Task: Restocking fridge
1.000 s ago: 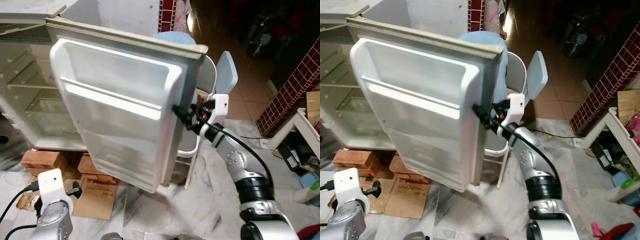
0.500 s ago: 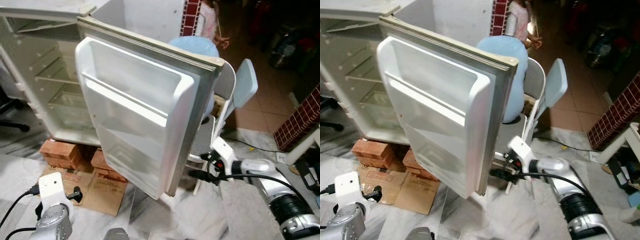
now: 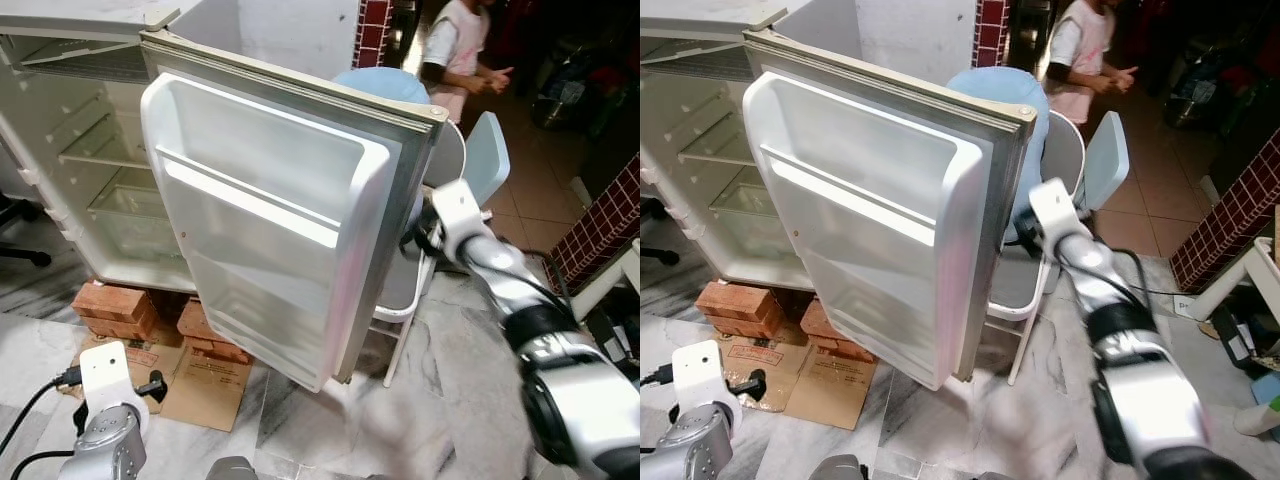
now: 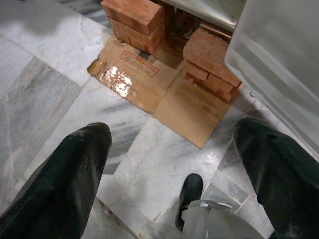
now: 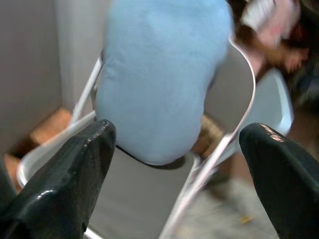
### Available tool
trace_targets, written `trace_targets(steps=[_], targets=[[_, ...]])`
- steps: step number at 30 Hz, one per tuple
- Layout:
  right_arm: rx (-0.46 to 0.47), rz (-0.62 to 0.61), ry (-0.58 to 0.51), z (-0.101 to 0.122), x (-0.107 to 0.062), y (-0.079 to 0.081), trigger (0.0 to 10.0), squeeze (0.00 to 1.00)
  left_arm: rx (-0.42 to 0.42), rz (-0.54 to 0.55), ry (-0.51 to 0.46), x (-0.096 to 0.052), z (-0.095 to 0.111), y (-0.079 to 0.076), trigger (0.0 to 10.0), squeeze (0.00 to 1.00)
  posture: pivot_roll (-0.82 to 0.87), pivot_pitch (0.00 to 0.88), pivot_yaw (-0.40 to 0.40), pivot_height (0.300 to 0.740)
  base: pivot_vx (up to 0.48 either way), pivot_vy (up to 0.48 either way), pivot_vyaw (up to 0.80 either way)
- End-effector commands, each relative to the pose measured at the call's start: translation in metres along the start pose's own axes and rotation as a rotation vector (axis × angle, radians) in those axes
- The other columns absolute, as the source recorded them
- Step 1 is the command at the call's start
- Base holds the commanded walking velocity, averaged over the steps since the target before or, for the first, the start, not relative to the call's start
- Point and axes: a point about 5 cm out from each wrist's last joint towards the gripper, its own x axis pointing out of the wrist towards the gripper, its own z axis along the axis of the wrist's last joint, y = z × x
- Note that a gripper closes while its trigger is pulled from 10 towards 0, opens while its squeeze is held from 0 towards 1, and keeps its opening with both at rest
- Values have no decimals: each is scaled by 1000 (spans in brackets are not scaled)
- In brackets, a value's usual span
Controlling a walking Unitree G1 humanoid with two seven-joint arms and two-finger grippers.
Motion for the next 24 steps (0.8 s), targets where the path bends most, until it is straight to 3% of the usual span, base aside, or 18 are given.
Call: trace_targets(steps=[1, 4, 7, 10, 19, 24], targets=[[129, 102, -152, 33, 6, 26, 10000, 0, 6, -15, -7, 0, 3, -3, 10000, 0, 152, 0, -41, 740, 0, 0, 0], [222, 321, -205, 41, 2, 58, 10000, 0, -1, -15, -4, 0, 3, -4, 10000, 0, 150, 0, -44, 740, 0, 0, 0], [227, 410, -224, 42, -1, 67, 10000, 0, -16, -17, 19, 0, 0, -3, 10000, 0, 146, 0, -43, 740, 0, 0, 0], [179, 421, -226, 38, -2, 66, 10000, 0, -30, -39, 76, 2, -7, -5, 10000, 0, 139, 0, -39, 740, 0, 0, 0], [199, 318, -204, 33, 0, 52, 10000, 0, -26, -57, 58, 2, -5, -6, 10000, 0, 147, 0, -36, 740, 0, 0, 0], [185, 281, -186, 29, 1, 50, 10000, 0, -19, -59, 51, 2, -3, -6, 10000, 0, 152, 0, -36, 740, 0, 464, 0]])
